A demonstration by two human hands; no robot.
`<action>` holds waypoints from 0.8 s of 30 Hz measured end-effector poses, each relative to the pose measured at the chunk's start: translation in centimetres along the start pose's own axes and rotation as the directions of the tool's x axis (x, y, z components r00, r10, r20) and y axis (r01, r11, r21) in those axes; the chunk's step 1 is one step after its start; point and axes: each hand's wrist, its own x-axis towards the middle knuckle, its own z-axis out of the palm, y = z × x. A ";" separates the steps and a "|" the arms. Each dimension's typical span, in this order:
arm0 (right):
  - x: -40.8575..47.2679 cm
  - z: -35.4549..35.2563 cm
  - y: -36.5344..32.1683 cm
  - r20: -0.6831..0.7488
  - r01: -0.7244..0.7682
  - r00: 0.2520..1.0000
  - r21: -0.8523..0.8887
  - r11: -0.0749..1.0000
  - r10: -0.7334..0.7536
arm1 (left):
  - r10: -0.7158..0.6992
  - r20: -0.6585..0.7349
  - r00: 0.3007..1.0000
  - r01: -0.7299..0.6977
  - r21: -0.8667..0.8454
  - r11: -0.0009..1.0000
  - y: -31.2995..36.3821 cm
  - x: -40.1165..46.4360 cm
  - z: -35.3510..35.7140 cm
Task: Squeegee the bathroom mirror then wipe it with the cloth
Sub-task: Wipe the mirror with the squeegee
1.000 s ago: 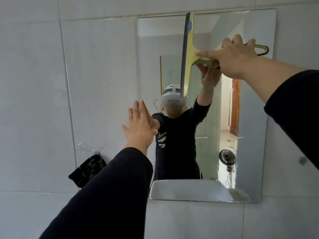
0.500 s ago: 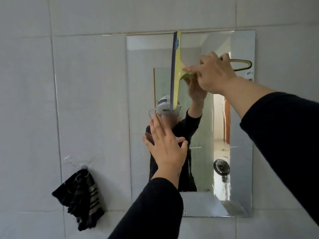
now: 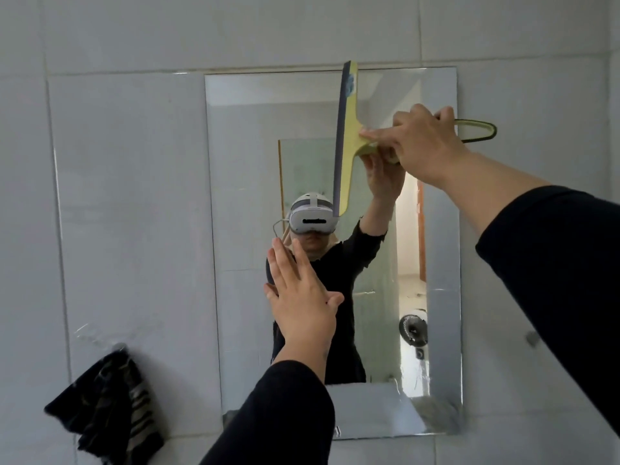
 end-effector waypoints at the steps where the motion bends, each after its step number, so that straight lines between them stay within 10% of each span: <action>1: -0.2 0.1 0.6 0.000 -0.011 1.000 -0.016 1.000 0.011 | -0.001 0.001 1.000 0.001 0.005 1.000 0.0 0.0 0.0; 24: -3.5 -0.8 6.7 0.074 -0.276 0.958 -0.023 0.961 0.277 | 0.005 0.000 1.000 -0.005 0.003 1.000 -0.1 0.1 0.2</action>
